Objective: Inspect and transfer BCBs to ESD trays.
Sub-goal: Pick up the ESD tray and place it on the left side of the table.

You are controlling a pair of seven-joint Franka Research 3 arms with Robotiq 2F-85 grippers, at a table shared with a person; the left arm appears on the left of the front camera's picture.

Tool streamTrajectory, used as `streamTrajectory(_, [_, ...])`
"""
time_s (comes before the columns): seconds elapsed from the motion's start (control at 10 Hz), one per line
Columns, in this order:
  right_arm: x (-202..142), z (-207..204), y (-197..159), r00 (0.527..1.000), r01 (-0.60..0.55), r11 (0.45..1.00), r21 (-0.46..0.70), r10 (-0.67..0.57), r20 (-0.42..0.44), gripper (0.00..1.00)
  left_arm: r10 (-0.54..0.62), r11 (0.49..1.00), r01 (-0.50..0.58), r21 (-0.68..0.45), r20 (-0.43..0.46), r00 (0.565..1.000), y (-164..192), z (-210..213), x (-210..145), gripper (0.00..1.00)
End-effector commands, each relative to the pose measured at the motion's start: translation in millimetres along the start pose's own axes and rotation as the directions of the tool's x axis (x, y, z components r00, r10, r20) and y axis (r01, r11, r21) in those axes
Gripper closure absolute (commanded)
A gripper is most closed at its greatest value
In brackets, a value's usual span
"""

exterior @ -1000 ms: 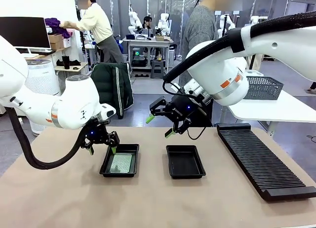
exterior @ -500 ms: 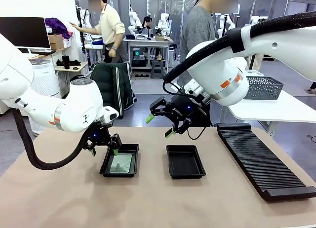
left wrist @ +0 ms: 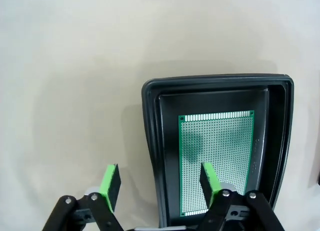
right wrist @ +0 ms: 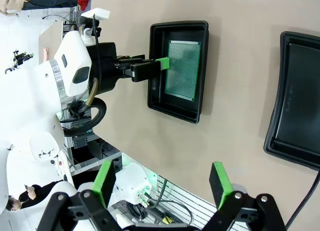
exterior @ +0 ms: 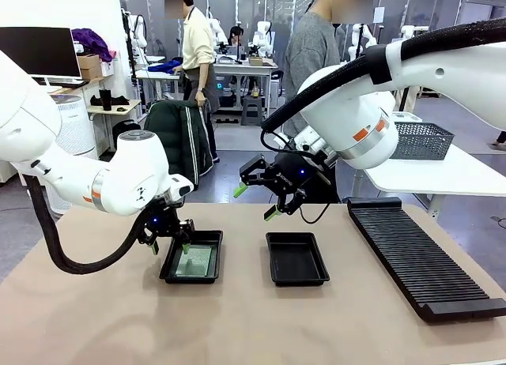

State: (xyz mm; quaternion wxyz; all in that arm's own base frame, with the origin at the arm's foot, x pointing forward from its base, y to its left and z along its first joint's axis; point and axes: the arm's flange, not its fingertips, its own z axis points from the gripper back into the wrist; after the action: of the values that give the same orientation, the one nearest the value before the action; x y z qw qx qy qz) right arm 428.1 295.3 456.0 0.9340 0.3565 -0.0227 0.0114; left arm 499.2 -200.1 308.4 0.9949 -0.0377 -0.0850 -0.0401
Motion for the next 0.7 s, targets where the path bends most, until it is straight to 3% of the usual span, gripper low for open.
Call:
streamTrajectory(0.0, [-0.3,0.1,-1.5,1.0,0.001,1.0,-0.001,-0.001,0.0,0.0,0.011,1.0,-0.011,0.026,0.007,1.0,-3.6,0.1,4.1,0.25])
streamTrajectory(0.6, [-0.3,0.1,-1.5,1.0,0.001,1.0,-0.001,-0.001,0.0,0.0,0.017,0.999,-0.017,0.039,0.011,1.0,-2.9,-3.6,4.2,0.54])
